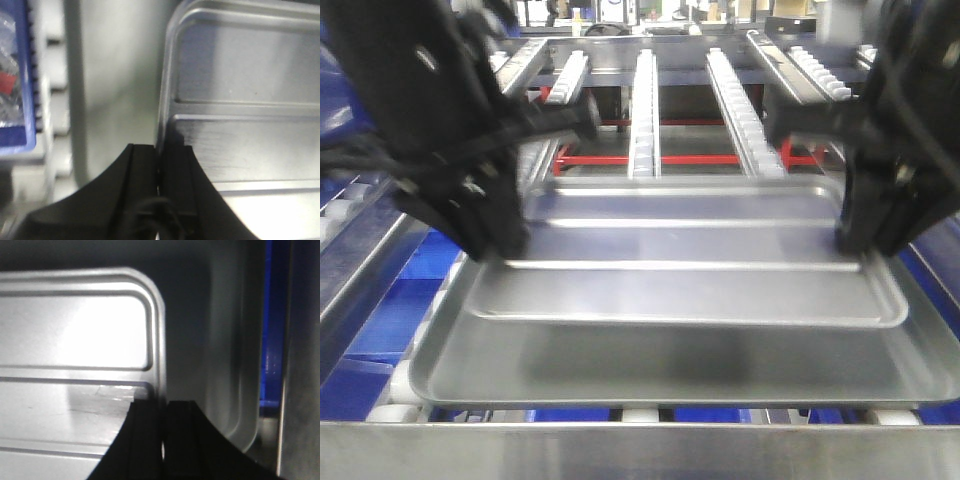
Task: Grab silver tray and place in blue box
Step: 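Lift the silver tray off the rollers with both grippers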
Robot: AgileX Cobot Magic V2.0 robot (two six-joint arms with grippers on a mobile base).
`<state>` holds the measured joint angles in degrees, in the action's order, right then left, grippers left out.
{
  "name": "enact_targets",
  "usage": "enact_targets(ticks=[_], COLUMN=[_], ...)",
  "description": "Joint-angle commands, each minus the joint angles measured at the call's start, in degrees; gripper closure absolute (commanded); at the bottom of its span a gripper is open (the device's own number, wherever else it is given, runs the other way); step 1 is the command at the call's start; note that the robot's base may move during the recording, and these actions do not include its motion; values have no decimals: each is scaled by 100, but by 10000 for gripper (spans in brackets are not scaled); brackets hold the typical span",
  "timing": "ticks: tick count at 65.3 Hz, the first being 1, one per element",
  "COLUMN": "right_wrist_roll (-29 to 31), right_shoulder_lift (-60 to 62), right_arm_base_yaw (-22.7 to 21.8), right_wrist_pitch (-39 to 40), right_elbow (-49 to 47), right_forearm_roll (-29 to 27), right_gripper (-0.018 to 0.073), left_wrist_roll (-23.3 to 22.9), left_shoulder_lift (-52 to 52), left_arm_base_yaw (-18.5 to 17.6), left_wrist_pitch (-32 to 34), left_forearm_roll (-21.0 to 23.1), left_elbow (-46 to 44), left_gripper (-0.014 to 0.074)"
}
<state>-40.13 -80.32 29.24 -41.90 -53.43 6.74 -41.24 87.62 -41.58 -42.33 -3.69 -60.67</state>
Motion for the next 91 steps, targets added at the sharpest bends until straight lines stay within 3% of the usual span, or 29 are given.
enact_targets(ticks=[1, 25, 42, 91], right_wrist_roll=[-346, -1497, -2028, -2046], right_shoulder_lift=[440, 956, 1024, 1024], right_arm_base_yaw=[237, 1455, 2038, 2046], right_wrist_pitch=[-88, -281, -562, -519], right_elbow=[-86, 482, 508, 508], right_forearm_roll=[152, 720, 910, 910], right_gripper=[499, 499, 499, 499], left_wrist_roll=[-419, -2211, -2238, -2238], left_shoulder_lift=[-564, -1676, -1720, -1720], left_arm_base_yaw=[-153, -1286, -1348, -1348], left_wrist_pitch=[-10, -411, -521, -521], left_forearm_roll=[-95, -1115, -1143, -1153], left_elbow=[185, 1171, 1180, 1180], left_gripper=[700, 700, 700, 700])
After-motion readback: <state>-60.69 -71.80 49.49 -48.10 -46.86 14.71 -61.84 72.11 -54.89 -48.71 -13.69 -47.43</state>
